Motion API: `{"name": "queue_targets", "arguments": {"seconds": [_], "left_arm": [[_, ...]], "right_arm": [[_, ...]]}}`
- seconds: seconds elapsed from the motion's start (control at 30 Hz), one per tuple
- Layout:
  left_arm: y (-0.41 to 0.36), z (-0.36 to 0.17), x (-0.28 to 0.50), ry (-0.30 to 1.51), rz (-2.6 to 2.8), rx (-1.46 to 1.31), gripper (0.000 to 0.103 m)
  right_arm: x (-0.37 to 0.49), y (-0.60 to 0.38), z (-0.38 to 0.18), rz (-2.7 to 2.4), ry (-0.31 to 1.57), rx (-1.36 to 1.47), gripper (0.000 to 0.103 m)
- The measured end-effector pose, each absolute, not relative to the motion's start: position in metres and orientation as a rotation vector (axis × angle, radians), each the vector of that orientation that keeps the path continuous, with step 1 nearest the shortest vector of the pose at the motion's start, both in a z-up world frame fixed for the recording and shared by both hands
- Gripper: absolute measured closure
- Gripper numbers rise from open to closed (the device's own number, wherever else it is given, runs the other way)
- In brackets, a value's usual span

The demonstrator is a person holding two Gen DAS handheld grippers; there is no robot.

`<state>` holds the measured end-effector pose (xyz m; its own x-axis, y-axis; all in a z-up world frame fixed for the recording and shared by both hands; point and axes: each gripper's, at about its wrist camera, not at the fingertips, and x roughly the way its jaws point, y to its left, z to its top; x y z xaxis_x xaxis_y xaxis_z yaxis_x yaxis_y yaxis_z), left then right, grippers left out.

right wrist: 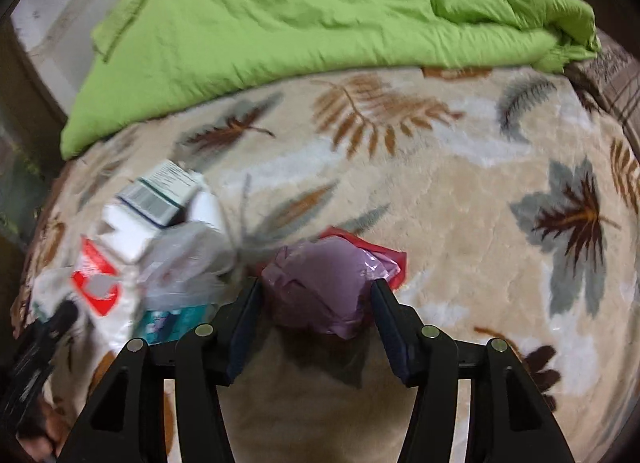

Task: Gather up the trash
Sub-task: 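Grasp the purple plastic bag with the right tool while the left tool holds the sock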

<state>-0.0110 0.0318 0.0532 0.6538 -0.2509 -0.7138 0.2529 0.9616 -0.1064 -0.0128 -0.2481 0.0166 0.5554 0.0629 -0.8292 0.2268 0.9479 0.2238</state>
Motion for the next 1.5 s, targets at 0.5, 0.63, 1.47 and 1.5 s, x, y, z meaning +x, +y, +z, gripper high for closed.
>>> {"name": "queue_targets", "arguments": {"seconds": [0.5,0.63,1.47,1.5], "left_arm": [[-0.002,0.093,-0.093,0.753,-0.417,0.046,0.063],[-0.008,0.106,-0.12,0.73,-0.435,0.076,0.063],[-0.04,0.13,-0.201,0.705,-0.548,0.148,0.063],[-0.041,0.13,-0.202,0.706,-0.549,0.15,0.063]], "right_arm": [[-0.122,-0.229,0.069,-0.048,0.84,0.296,0.068],[-0.16,-0.215,0.085,-0.025,0.793,0.278,0.068],[-0.257,-0.213,0.119,0.003,0.703,0.286,0.068],[-0.258,-0.214,0.119,0.003,0.703,0.29,0.068]]}}
